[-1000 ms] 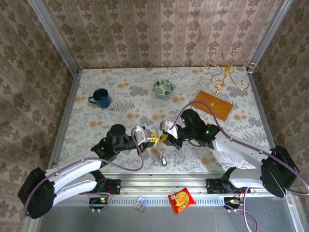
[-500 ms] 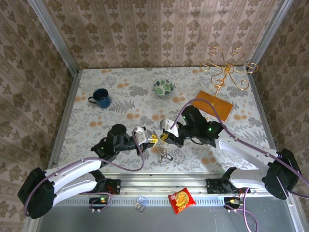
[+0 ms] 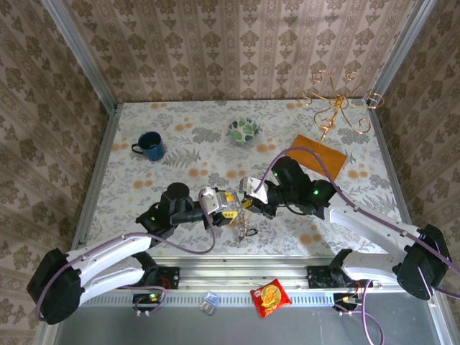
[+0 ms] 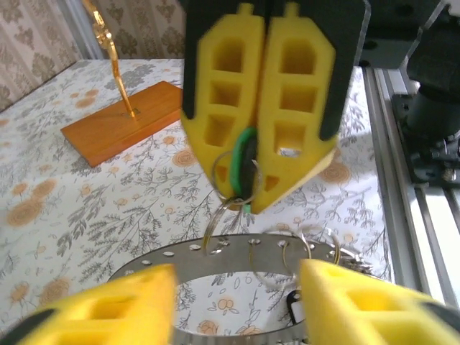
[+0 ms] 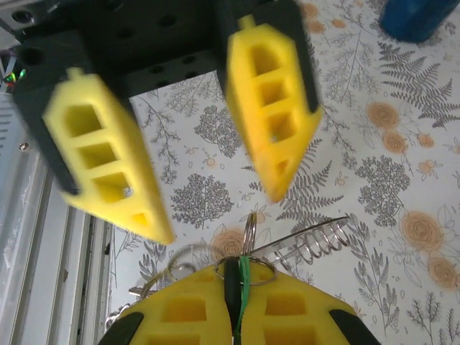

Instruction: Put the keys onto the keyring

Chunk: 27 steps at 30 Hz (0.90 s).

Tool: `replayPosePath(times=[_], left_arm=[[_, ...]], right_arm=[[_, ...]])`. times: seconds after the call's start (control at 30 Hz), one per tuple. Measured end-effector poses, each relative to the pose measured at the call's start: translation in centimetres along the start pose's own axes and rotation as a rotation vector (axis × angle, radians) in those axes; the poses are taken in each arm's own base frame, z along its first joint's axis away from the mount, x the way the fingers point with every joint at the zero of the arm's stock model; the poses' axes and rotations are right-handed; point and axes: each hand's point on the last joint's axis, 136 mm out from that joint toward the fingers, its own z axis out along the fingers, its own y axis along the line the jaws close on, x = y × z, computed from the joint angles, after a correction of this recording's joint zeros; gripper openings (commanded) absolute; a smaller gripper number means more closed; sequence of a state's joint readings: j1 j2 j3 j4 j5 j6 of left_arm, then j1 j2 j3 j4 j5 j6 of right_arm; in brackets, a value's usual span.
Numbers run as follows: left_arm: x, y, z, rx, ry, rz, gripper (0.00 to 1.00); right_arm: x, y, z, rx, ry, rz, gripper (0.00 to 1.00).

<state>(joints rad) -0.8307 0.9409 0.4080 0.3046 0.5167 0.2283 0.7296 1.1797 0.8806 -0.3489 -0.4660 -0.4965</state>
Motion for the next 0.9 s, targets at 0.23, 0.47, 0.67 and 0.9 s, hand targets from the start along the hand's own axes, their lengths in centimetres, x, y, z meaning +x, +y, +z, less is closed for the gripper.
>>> replayPosePath(times=[0.23,0.47,0.67,0.9], left_arm=[[-0.9,1.5,-2.1,-0.156,-0.058,0.028,1.00],[-4.4,6.6,-9.1,-0.603,-0.187,0.068,1.00],[-5.1,10.2,-17.7,-1.029,-0.235,0.016,1.00],[-3.8,11.7,-23.9,-1.353,-0.183,-0.045,1.00]], right_arm=[[-0.1,-0.3,-0.3,0.035,0.038,-0.008,0.00],[-3.1,0.6,0.8,0.023,0.030,-0.075,0.00],[-7.1,2.3,4.5,-0.043,-0.004,-0.132,0.00],[-12.3,2.3,9.9,-0.104,-0.173,-0.081,0.00]])
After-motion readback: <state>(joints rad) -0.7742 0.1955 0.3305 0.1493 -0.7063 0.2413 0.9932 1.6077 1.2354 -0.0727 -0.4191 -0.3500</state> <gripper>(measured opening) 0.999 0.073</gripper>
